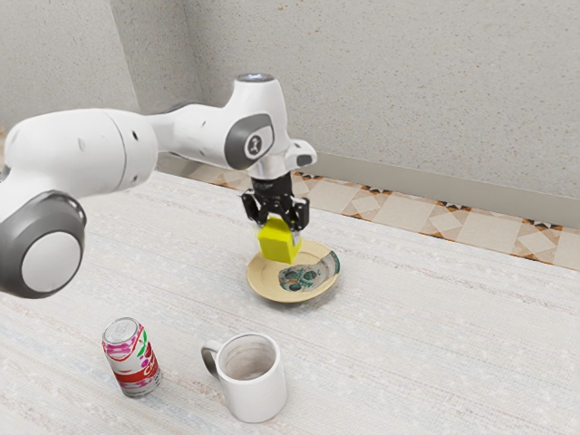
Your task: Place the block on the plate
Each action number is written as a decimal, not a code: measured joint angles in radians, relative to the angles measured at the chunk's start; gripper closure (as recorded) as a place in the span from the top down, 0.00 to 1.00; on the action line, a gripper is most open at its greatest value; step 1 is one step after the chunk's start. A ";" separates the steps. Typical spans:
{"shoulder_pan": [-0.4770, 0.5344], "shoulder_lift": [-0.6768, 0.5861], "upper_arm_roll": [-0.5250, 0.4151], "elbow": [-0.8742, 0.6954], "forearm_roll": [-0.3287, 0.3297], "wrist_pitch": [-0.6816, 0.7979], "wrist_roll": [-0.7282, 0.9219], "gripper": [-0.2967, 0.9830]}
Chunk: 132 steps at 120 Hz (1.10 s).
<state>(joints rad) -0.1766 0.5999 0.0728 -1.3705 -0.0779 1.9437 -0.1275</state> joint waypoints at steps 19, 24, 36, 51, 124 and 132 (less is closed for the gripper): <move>-0.013 0.006 -0.022 -0.001 -0.001 0.002 -0.025 0.52; -0.012 0.009 -0.029 -0.001 -0.001 0.004 -0.031 0.52; -0.003 0.022 -0.046 -0.001 -0.001 0.007 -0.043 0.52; 0.005 0.040 -0.055 0.000 -0.002 0.010 -0.056 0.52; 0.016 0.024 -0.099 0.023 0.057 -0.003 -0.076 0.75; 0.013 0.013 -0.102 0.024 0.072 -0.015 -0.077 0.75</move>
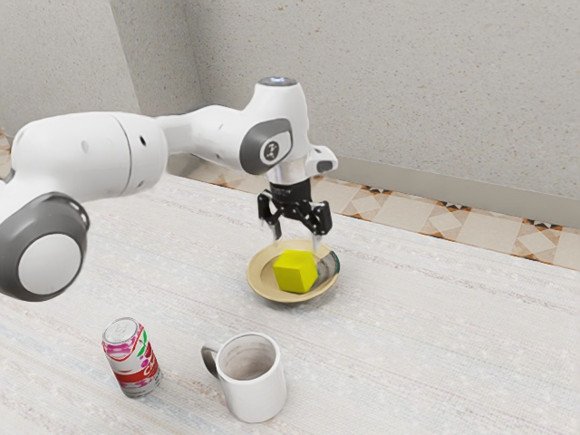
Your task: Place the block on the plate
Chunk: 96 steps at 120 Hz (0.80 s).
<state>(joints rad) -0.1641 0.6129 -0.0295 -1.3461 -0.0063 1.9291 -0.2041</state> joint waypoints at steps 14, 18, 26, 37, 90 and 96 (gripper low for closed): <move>-0.006 -0.004 0.003 0.019 0.016 -0.036 -0.001 0.76; -0.007 -0.004 0.002 0.022 0.021 -0.048 -0.002 0.76; -0.015 -0.009 0.002 0.026 0.032 -0.075 -0.002 0.76; -0.022 -0.034 0.002 0.027 0.047 -0.108 0.001 0.76; -0.010 -0.163 0.062 0.036 0.060 -0.267 0.069 0.77; -0.008 -0.181 0.072 0.031 0.061 -0.278 0.081 0.77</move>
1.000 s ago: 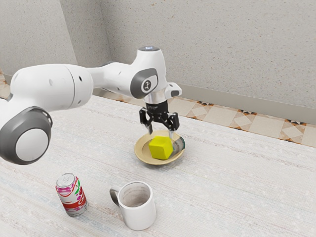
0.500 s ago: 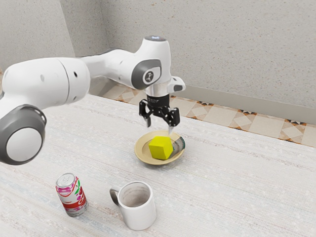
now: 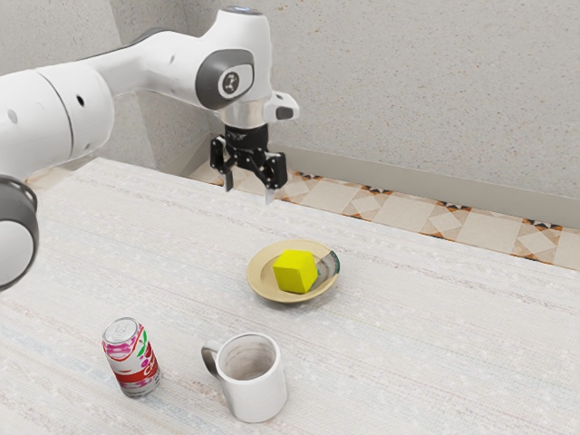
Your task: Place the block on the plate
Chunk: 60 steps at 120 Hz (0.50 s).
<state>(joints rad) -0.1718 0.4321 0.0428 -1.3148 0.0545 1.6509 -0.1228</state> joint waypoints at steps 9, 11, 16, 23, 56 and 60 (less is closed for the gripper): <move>0.004 -0.027 0.012 -0.006 0.002 -0.012 0.018 0.77; 0.006 -0.033 0.014 -0.007 0.002 -0.014 0.023 0.77; 0.010 -0.048 0.024 -0.013 0.002 -0.019 0.033 0.77; 0.019 -0.075 0.039 -0.026 0.003 -0.028 0.047 0.77; 0.074 -0.233 0.138 -0.152 0.017 -0.047 0.107 0.77; 0.077 -0.246 0.144 -0.158 0.018 -0.048 0.114 0.77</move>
<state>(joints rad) -0.0944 0.1863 0.1872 -1.4725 0.0728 1.6026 -0.0089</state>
